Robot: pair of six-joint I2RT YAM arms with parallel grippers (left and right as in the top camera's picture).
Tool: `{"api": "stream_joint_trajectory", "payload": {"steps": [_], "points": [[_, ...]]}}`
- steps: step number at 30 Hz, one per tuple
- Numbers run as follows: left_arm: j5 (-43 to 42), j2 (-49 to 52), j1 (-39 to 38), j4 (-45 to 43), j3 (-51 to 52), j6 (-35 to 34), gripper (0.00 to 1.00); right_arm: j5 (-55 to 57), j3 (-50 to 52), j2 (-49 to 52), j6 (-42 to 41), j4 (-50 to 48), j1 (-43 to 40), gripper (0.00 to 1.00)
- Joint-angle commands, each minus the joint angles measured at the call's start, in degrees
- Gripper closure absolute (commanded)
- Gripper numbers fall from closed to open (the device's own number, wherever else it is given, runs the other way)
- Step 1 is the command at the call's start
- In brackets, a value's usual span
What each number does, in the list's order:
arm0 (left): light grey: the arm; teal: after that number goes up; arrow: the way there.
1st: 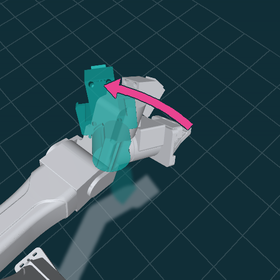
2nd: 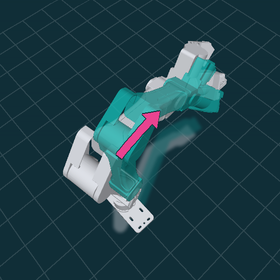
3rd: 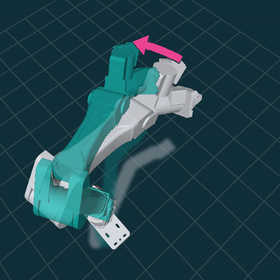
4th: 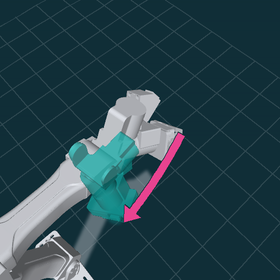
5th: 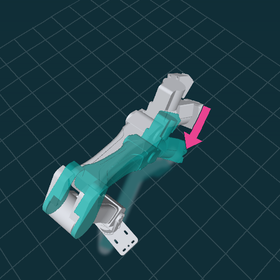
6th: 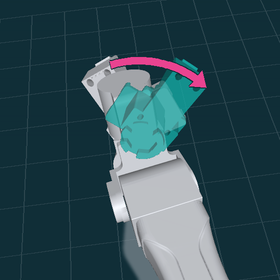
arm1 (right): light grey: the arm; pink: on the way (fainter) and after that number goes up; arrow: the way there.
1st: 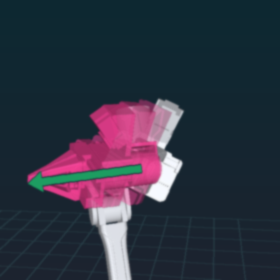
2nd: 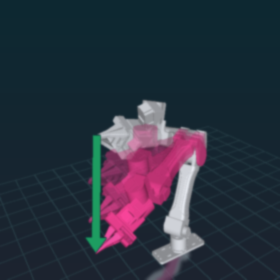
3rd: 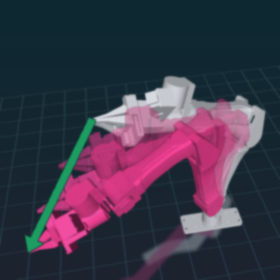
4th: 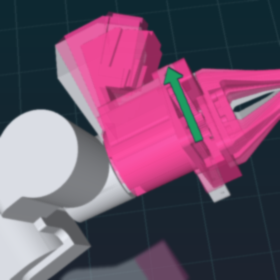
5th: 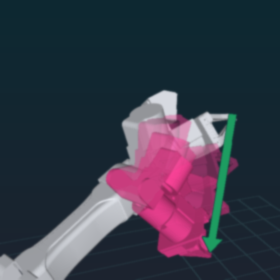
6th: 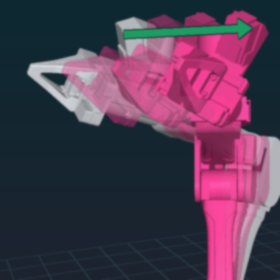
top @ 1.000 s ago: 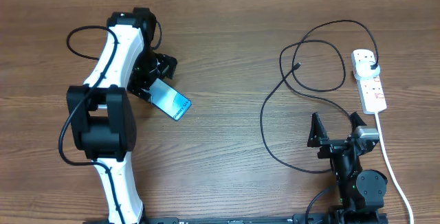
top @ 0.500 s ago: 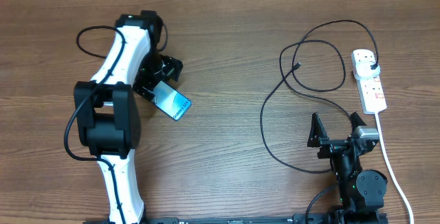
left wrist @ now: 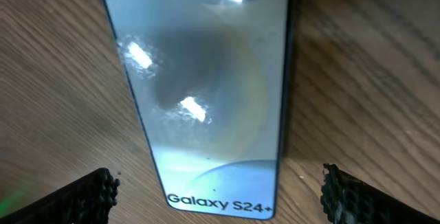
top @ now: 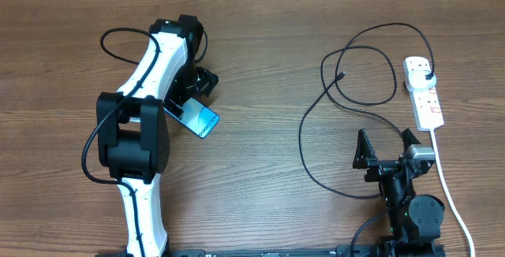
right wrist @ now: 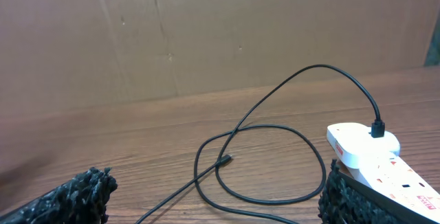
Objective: Plug charger to phone and switch on socket
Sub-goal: 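Close the left gripper on the phone's bottom edge, then lift the phone upright with the left gripper, screen facing the gripper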
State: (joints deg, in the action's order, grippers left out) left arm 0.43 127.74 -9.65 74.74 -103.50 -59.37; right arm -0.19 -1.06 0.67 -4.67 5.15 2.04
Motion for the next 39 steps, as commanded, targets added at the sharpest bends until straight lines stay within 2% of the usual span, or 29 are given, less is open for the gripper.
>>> {"api": "stream_joint_trajectory", "payload": {"steps": [1,39], "points": [[3.0,0.5,0.2,0.0,0.7,1.1,0.00,-0.3,0.6,-0.5,0.2,-0.3,0.5,0.00],[1.2,0.5,0.2,-7.1,9.0,0.7,0.00,-0.3,0.6,-0.5,0.2,-0.3,0.5,0.00]]}}
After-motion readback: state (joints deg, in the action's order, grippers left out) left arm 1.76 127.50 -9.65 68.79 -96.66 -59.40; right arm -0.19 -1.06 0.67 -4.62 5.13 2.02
